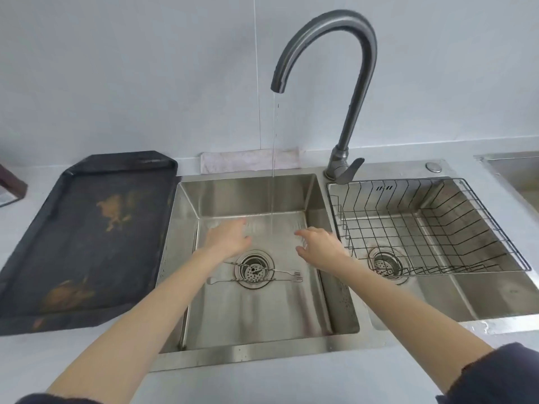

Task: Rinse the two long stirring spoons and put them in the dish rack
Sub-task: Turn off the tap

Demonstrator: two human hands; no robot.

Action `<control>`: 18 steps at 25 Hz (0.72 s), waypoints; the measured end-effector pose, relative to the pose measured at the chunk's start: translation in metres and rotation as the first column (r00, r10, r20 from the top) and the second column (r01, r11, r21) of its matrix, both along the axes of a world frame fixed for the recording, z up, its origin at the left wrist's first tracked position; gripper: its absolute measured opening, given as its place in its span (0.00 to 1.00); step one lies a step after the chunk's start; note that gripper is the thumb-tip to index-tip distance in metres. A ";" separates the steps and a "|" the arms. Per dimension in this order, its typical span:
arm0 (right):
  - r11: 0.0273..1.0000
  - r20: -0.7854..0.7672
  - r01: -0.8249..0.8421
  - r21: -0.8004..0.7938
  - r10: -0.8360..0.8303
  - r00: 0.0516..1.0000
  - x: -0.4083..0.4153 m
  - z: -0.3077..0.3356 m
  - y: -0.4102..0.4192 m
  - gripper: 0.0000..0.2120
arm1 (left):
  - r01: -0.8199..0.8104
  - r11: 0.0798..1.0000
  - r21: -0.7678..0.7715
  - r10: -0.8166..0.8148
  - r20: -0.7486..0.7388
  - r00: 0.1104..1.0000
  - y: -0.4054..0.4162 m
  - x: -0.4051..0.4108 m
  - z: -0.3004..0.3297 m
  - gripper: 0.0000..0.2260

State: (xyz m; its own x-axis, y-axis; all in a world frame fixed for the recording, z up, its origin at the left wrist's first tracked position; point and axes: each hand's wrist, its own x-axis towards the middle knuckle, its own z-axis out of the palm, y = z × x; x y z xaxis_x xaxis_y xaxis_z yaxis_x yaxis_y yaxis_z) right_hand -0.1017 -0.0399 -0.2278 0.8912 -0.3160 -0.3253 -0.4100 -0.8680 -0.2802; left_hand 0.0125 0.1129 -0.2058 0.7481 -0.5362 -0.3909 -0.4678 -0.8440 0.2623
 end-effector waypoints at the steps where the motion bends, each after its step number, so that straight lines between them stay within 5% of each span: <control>1: 1.000 0.021 0.004 -0.004 -0.004 1.000 -0.003 0.007 -0.004 0.21 | 0.041 0.999 0.015 -0.042 0.072 0.996 -0.004 -0.004 0.007 0.20; 6: 0.998 0.126 0.034 -0.054 -0.027 0.992 -0.019 0.034 -0.038 0.19 | 0.208 0.978 0.034 -0.205 0.369 0.906 -0.037 -0.022 0.043 0.21; 18: 0.987 0.354 0.159 -0.034 -0.137 0.925 -0.011 0.077 -0.125 0.15 | 0.395 0.898 -0.192 -0.142 0.725 0.674 -0.146 -0.013 0.145 0.16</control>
State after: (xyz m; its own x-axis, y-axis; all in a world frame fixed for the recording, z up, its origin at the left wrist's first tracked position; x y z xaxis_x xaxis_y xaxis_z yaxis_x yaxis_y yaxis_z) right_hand -0.1126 -0.1646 -0.1507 0.8866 -0.4621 0.0225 -0.4203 -0.8248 -0.3781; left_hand -0.0002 -0.0334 -0.0609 0.5361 -0.7503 0.3869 -0.8127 -0.5826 -0.0037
